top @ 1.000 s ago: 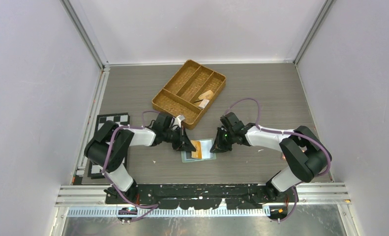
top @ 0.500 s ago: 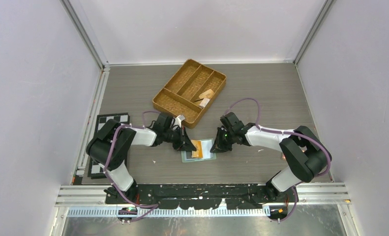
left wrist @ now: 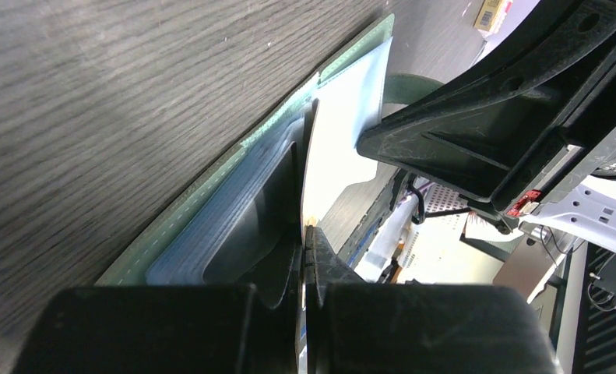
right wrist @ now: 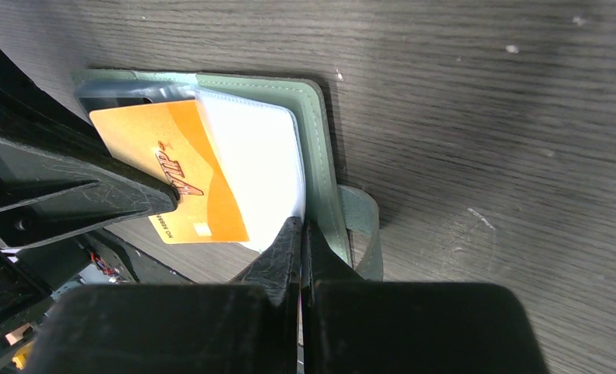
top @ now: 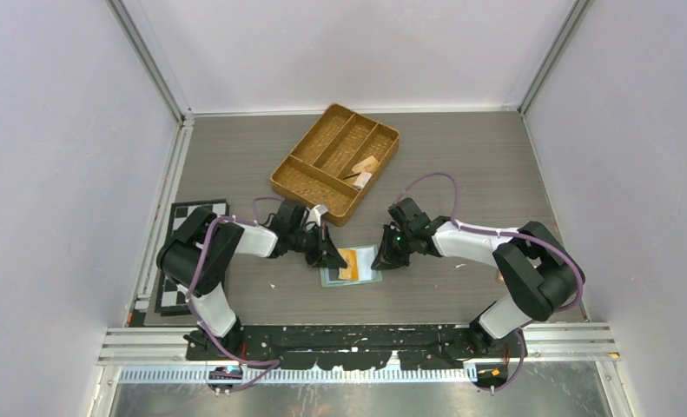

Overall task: Put the credit cards into the card holder
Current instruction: Insert the credit card into the card holder.

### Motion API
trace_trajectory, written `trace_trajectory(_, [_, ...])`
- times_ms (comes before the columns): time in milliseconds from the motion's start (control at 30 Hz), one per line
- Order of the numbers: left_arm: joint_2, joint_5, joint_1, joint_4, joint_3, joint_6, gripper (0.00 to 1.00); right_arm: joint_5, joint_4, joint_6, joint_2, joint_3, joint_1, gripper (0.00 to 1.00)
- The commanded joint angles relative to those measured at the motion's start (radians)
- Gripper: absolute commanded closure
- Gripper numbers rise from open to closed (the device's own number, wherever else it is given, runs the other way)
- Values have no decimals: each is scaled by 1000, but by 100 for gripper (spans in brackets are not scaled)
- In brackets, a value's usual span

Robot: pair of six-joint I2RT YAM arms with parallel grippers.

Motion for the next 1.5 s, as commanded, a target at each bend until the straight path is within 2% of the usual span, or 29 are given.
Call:
trace_trajectory(0, [37, -21, -2, -14, 5, 39, 100, 63, -52, -25, 27, 12, 3, 100])
trace_trajectory(633, [70, -32, -2, 154, -36, -9, 100, 63, -58, -24, 29, 14, 5, 99])
trace_trajectory(1133, [49, -71, -33, 83, -56, -22, 100, 75, -58, -14, -1, 9, 6, 100])
trace_trajectory(1467, [40, -141, -49, 8, -15, 18, 91, 78, -54, -5, -21, 0, 7, 99])
